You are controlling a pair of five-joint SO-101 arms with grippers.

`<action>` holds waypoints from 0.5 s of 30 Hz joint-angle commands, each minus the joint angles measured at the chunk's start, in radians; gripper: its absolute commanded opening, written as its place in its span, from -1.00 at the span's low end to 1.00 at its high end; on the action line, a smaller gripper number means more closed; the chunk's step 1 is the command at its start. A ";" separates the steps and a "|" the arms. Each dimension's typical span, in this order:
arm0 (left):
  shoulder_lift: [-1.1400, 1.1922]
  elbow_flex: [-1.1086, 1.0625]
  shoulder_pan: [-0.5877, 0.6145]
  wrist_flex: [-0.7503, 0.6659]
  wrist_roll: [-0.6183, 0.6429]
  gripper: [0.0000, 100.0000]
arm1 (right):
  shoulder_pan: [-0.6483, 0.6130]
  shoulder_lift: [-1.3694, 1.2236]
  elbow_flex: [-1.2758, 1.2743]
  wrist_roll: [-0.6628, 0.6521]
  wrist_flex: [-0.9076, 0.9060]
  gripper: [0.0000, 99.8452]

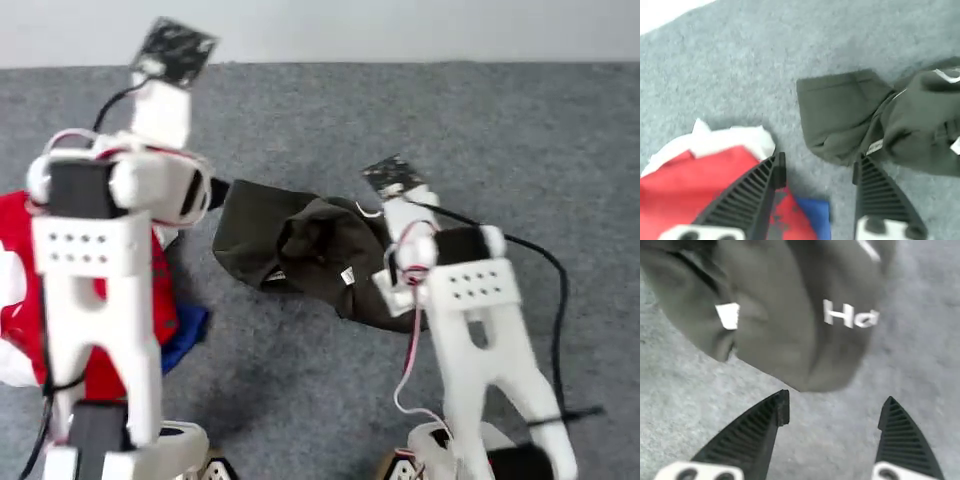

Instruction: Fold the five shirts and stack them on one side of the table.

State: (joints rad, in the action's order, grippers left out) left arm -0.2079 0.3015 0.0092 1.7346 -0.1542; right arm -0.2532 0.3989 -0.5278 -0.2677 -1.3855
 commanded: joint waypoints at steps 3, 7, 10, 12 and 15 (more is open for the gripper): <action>-0.183 -0.139 0.025 0.020 0.005 -0.58 | -0.067 -0.197 0.064 0.051 0.110 -0.42; -0.259 -0.225 0.025 0.018 0.006 -0.58 | -0.065 -0.325 0.072 0.029 0.185 -0.46; -0.292 -0.271 0.025 0.017 0.009 -0.58 | -0.050 -0.392 0.118 -0.040 0.180 -0.75; -0.307 -0.300 0.025 0.017 0.009 -0.58 | -0.030 -0.417 0.150 -0.103 0.174 -0.96; -0.315 -0.325 0.026 0.017 0.009 -0.58 | 0.030 -0.426 0.212 -0.167 0.119 -0.96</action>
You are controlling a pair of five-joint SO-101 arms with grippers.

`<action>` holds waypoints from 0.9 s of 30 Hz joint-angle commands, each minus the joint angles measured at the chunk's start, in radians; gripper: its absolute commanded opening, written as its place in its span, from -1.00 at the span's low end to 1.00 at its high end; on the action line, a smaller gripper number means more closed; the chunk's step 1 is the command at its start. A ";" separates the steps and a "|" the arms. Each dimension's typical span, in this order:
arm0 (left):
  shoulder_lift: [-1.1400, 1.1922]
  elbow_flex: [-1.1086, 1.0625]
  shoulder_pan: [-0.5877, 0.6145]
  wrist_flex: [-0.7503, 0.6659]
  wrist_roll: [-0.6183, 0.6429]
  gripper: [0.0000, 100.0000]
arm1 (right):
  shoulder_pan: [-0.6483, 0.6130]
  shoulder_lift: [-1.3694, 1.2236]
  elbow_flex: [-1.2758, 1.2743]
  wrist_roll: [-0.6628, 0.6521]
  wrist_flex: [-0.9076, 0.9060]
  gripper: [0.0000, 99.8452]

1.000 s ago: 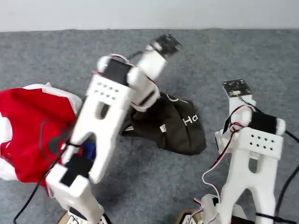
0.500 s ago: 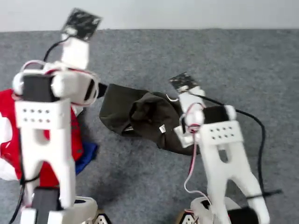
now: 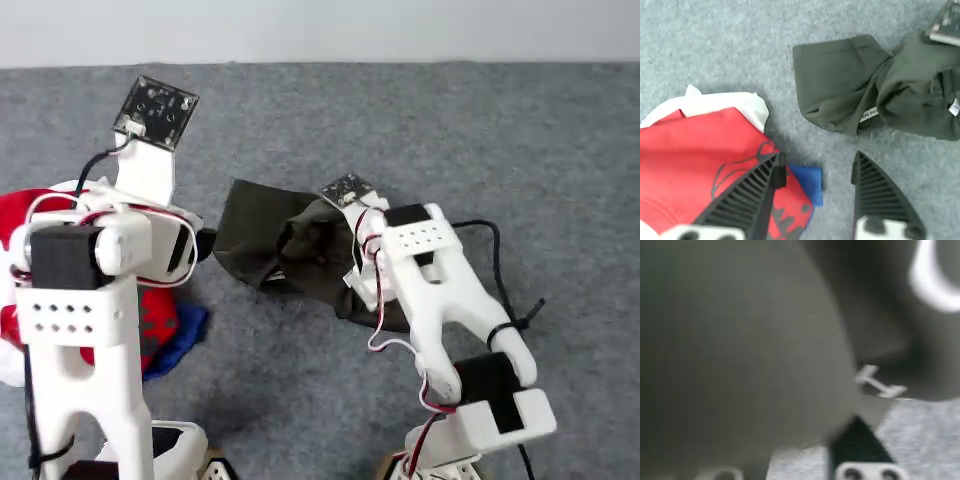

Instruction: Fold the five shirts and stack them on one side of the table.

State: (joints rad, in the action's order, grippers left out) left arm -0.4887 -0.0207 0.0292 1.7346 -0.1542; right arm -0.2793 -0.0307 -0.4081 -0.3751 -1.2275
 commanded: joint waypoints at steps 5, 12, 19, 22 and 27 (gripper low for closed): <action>-0.034 -0.004 0.006 0.017 0.011 -0.58 | 0.199 0.025 0.249 -0.215 -0.209 -0.98; -0.037 -0.002 0.006 0.017 0.011 -0.58 | 0.421 0.071 0.489 -0.500 -0.407 -0.98; -0.094 -0.001 -0.003 0.017 0.011 -0.58 | 0.680 0.030 0.609 -0.750 -0.285 -0.98; -0.121 -0.002 -0.003 0.018 0.011 -0.58 | 0.768 -0.013 0.611 -0.775 -0.159 -0.98; -0.155 -0.004 -0.003 0.020 0.011 -0.58 | 0.829 -0.064 0.612 -0.730 -0.082 -0.95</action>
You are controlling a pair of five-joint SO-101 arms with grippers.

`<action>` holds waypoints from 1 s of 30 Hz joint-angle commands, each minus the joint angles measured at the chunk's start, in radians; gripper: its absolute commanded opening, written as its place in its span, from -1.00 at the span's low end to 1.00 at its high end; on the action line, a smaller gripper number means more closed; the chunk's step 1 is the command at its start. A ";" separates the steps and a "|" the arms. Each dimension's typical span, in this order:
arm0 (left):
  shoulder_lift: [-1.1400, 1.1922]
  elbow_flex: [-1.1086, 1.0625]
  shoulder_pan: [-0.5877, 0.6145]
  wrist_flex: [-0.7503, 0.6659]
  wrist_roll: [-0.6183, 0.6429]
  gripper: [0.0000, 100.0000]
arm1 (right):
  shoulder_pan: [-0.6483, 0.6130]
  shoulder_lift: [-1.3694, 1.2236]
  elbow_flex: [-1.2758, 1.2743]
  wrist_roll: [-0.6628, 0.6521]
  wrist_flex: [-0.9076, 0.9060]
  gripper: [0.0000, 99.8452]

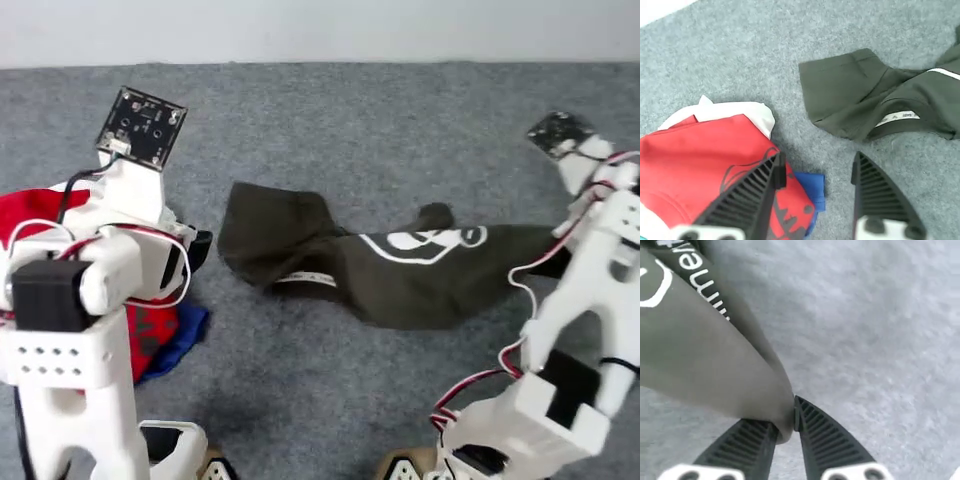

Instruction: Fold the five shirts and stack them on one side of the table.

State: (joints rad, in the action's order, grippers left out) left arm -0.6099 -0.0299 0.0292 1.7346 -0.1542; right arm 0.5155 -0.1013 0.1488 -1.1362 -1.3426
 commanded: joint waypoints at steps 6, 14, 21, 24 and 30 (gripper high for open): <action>-0.029 0.004 -0.003 0.020 0.009 -0.58 | 0.028 0.096 0.110 0.222 -0.111 -0.43; -0.028 0.002 -0.003 0.020 0.011 -0.58 | -0.142 0.183 0.143 0.408 -0.354 -0.39; -0.028 -0.019 0.000 0.020 0.006 -0.58 | -0.437 0.119 0.094 0.552 -0.452 -0.70; -0.029 -0.050 0.003 0.020 0.005 -0.58 | -0.544 0.119 0.012 0.562 -0.452 -0.65; -0.029 -0.061 0.006 0.018 0.006 -0.58 | -0.711 0.114 -0.155 0.563 -0.450 -0.45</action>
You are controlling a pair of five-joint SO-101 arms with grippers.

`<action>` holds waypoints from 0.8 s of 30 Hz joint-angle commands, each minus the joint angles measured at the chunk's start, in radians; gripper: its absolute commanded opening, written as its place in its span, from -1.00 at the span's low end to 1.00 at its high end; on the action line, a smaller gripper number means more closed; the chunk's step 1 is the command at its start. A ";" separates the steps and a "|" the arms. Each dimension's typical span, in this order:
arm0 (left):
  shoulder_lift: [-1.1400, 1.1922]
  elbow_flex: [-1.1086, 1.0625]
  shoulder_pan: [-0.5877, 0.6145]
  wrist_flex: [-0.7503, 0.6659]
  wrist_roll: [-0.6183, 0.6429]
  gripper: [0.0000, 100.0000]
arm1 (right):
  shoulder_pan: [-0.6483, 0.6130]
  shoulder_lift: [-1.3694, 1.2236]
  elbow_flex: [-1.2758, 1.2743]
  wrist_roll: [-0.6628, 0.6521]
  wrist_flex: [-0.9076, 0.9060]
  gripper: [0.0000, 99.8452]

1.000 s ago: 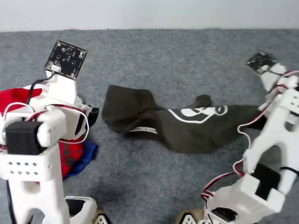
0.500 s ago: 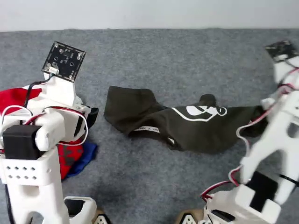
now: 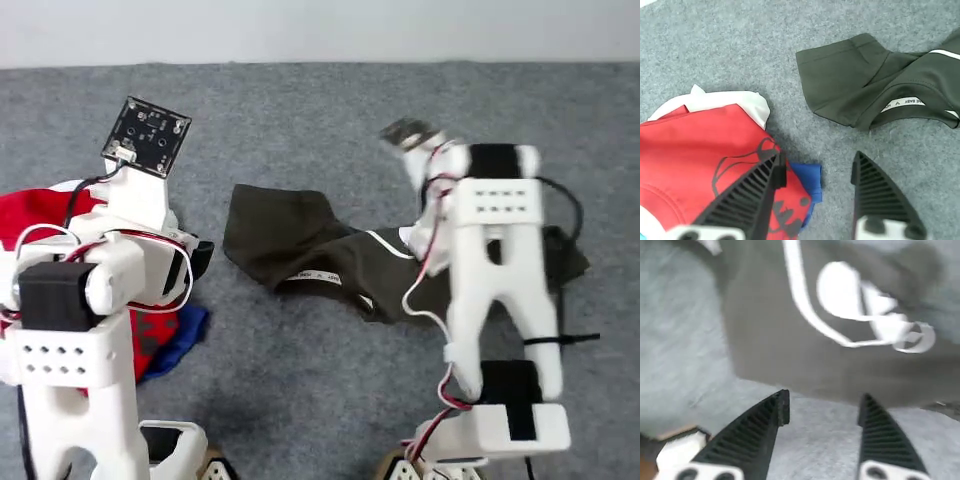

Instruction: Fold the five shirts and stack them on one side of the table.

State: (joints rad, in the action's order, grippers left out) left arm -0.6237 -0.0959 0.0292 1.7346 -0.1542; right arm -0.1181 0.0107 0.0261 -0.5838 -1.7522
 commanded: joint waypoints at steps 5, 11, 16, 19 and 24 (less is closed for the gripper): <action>-0.014 0.005 0.114 0.017 0.008 -0.57 | -0.194 -0.019 -0.153 0.011 0.035 -0.45; -0.014 0.005 0.160 0.018 0.005 -0.57 | -0.216 -0.119 -0.279 0.009 0.223 -0.46; -0.014 0.005 0.158 0.018 0.005 -0.57 | -0.222 -0.209 -0.276 0.008 0.348 -0.51; -0.014 0.005 0.158 0.018 0.005 -0.57 | -0.217 -0.234 -0.221 0.008 0.375 -0.80; -0.015 0.005 0.160 0.018 0.005 -0.57 | -0.216 -0.234 -0.103 0.002 0.328 -0.96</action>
State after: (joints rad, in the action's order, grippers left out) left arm -0.6237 -0.0959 0.1826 1.7346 -0.1542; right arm -0.3299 -0.2348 -0.1734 -0.5808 -1.3963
